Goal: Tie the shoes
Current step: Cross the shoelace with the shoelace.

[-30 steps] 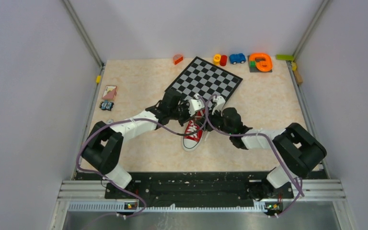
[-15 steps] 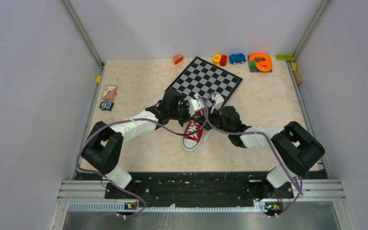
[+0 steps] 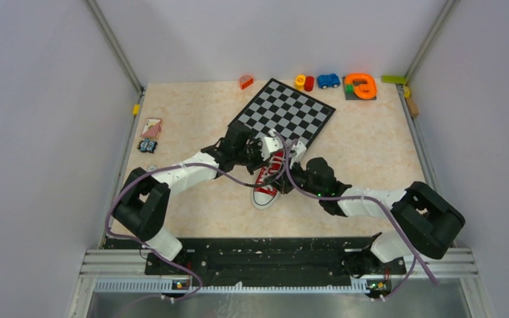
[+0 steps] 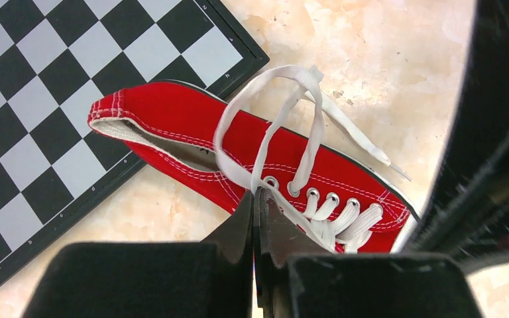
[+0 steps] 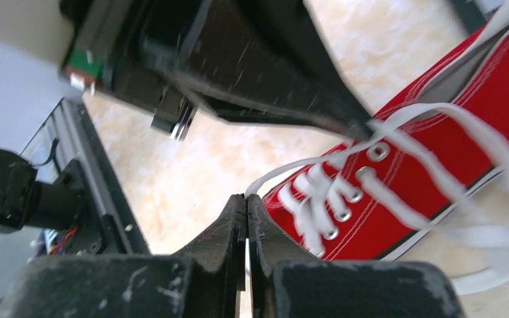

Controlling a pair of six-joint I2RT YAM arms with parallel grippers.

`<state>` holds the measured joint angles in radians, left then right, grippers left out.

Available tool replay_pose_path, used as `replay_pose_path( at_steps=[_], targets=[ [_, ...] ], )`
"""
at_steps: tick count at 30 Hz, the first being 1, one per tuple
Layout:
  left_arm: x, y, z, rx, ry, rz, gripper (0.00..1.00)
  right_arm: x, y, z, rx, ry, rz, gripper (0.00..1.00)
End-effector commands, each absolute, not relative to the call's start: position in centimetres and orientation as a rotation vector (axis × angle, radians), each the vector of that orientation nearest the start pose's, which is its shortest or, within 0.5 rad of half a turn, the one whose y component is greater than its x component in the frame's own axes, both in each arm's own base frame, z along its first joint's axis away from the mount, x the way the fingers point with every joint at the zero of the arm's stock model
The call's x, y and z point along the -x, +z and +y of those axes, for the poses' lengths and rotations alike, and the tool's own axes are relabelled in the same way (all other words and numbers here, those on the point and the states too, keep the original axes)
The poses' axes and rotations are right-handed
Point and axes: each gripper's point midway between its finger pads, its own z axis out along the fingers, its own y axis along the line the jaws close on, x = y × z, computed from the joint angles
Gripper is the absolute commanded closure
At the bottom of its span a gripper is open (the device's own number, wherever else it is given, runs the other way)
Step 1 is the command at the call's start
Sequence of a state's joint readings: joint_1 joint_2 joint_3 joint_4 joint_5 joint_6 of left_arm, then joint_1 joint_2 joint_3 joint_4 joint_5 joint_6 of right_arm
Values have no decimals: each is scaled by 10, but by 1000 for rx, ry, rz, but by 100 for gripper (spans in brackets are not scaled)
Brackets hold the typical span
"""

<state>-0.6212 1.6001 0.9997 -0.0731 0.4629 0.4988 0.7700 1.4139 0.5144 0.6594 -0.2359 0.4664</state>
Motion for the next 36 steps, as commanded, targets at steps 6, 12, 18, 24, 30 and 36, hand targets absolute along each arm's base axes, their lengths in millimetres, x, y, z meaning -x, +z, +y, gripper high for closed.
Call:
replay_pose_path(
  at_steps=[6,12,18,24,30,36],
  targets=[
    [-316,128,-304,-1365,-616,1700,100,-215,150,360,479,1292,1799,100],
    [-317,135,-301,-1299,-612,1704,82,-210,162,351,507,1277,1786,55],
    [-313,153,-289,-1194,-595,1716,63,-224,190,289,408,1100,1784,39],
    [-302,173,-274,-1044,-606,1776,19,-238,193,216,286,845,1842,32],
    [-292,202,-233,-671,-549,1774,14,-243,175,194,261,757,1900,32],
    [-276,189,-233,-495,-678,1919,21,-250,169,191,242,717,1914,32]
  ],
)
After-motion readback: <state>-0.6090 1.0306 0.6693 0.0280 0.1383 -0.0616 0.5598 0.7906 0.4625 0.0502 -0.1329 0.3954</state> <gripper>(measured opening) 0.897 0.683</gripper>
